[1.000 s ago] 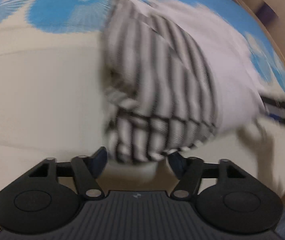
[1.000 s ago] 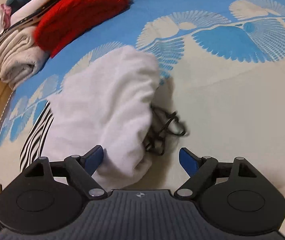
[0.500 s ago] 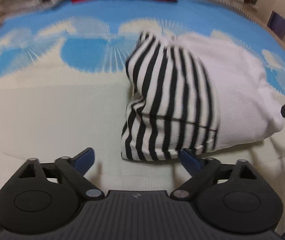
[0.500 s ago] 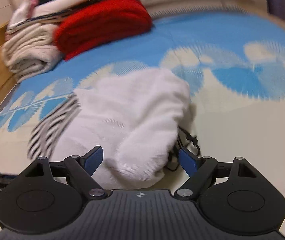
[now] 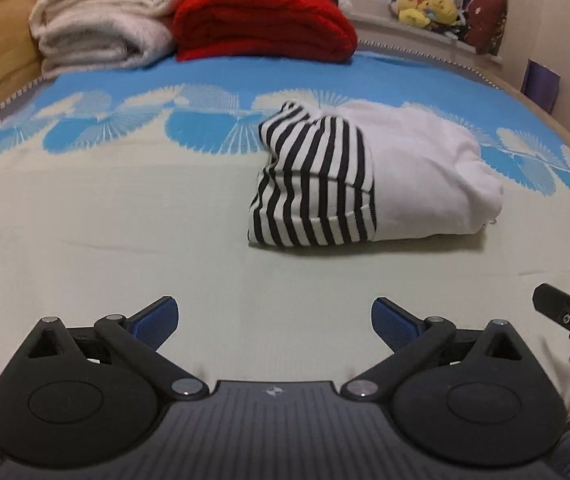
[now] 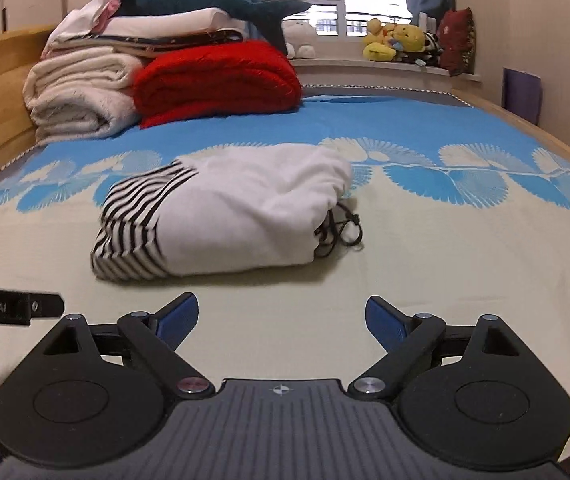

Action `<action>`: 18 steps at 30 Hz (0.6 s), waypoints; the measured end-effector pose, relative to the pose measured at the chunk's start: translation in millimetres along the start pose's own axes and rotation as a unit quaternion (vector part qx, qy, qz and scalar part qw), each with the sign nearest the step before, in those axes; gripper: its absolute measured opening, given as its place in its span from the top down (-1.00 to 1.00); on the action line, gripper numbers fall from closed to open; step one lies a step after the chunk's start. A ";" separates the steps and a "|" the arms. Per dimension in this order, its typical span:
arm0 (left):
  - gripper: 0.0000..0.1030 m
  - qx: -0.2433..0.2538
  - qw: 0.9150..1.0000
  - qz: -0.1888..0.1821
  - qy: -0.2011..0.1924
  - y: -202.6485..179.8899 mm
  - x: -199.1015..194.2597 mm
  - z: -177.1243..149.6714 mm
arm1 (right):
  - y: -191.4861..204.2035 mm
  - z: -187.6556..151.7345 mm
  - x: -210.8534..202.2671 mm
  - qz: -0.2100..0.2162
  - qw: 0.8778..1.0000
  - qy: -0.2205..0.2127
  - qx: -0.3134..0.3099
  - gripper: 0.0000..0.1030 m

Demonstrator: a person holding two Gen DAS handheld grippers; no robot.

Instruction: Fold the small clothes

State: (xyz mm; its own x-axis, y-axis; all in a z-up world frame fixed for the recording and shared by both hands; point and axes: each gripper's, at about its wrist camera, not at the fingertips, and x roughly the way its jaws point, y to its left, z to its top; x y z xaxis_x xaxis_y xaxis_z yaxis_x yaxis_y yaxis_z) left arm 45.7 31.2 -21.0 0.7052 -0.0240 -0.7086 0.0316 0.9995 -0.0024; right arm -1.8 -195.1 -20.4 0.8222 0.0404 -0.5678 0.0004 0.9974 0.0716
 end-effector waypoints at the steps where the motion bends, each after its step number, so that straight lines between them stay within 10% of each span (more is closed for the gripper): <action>1: -0.99 0.004 1.000 0.003 -0.010 -0.9 -3.1 -2.1 | 3.4 -2.2 -1.6 -0.002 1.000 -0.002 -0.008 -0.77; 18: -0.99 0.009 1.000 0.017 -0.002 -1.7 10.3 -4.0 | 4.3 -8.9 3.1 -0.008 0.999 -0.006 -0.031 -0.77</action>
State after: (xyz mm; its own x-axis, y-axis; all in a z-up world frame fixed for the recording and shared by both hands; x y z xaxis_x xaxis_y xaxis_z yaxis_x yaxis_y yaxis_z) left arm 50.1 29.3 -31.1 0.7091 0.0105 -0.7050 0.0204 0.9992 0.0354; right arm -4.3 -190.1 -29.2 0.8295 0.0245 -0.5580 -0.0212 0.9997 0.0123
